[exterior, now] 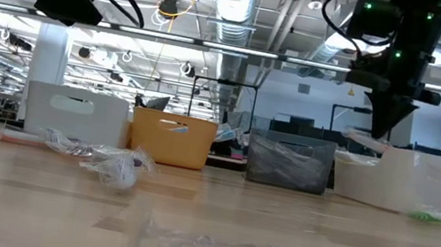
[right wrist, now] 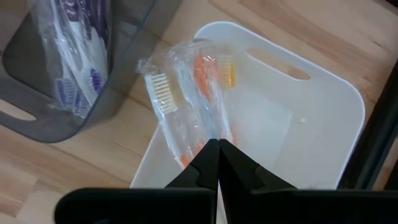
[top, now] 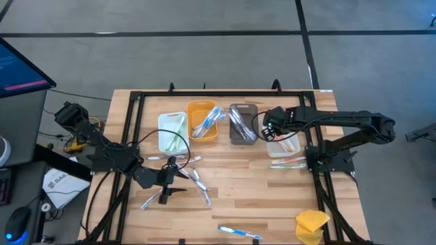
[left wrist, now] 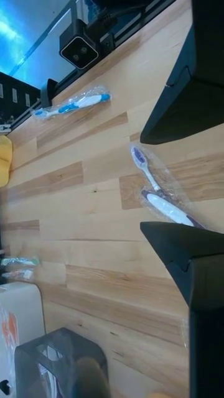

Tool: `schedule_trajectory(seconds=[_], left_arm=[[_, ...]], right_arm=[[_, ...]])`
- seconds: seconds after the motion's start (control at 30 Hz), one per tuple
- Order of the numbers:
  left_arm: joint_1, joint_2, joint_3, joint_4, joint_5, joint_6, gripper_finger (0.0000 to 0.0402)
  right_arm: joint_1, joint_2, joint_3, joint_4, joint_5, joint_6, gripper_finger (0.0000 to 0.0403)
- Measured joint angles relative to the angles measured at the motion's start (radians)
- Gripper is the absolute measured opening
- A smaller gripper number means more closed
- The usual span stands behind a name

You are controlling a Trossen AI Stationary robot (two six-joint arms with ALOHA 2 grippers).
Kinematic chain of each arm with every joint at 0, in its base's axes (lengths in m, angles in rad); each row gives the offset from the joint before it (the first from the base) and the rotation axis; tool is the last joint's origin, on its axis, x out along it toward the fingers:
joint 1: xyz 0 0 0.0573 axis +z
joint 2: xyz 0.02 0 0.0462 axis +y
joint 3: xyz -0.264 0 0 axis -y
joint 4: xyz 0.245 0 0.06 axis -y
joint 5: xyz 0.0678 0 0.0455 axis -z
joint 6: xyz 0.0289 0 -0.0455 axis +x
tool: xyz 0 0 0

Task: Pick & Place Toothbrushes
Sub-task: Put the middle orange toothbrush into the right white bin

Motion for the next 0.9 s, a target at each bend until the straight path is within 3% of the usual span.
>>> schedule_trajectory(seconds=[0.3, 0.9], left_arm=[[0.0, 0.0, 0.0, -0.002, 0.0, 0.0, 0.0209], [0.0, 0.0, 0.0, -0.002, 0.0, 0.0, 0.0209]], right_arm=[[-0.005, 0.0, -0.003, 0.011, 0.007, -0.02, 0.0], [-0.065, 0.001, -0.162, 0.139, -0.002, -0.034, 0.0]])
